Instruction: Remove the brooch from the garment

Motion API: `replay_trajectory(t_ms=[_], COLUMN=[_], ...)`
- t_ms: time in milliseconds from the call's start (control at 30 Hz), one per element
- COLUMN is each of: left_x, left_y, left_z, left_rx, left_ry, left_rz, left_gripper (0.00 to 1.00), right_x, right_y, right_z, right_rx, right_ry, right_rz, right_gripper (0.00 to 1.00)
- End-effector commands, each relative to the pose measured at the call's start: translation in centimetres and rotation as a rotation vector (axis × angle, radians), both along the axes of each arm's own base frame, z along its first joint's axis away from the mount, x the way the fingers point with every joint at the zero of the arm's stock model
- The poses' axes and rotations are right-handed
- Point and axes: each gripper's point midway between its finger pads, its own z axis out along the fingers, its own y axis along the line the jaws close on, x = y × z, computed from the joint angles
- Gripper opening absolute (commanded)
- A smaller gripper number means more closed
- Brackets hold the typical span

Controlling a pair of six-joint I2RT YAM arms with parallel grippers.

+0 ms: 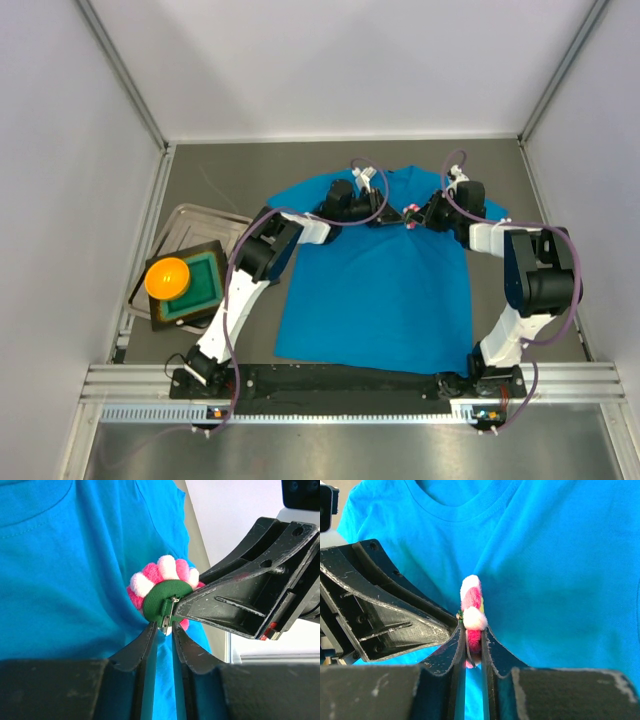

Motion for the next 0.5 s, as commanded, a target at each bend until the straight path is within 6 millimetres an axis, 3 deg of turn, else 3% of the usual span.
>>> replay_trajectory(t_ms=[0, 467], left_x=[0.34, 0.3], left_y=[-1.04, -1.38], left_z=[3.85, 3.16], left_rx=[-0.056, -0.02], left_ry=[-0.108, -0.102], left_rz=[-0.018, -0.025], left_gripper=[0.22, 0.15], right_x=[0.77, 0.77], right_y=[0.56, 0.53], right_z=[1.11, 1.11], right_rx=[0.009, 0.008], right_ry=[-0.055, -0.058], right_rz=[0.029, 0.032], right_gripper=[0.0, 0.0])
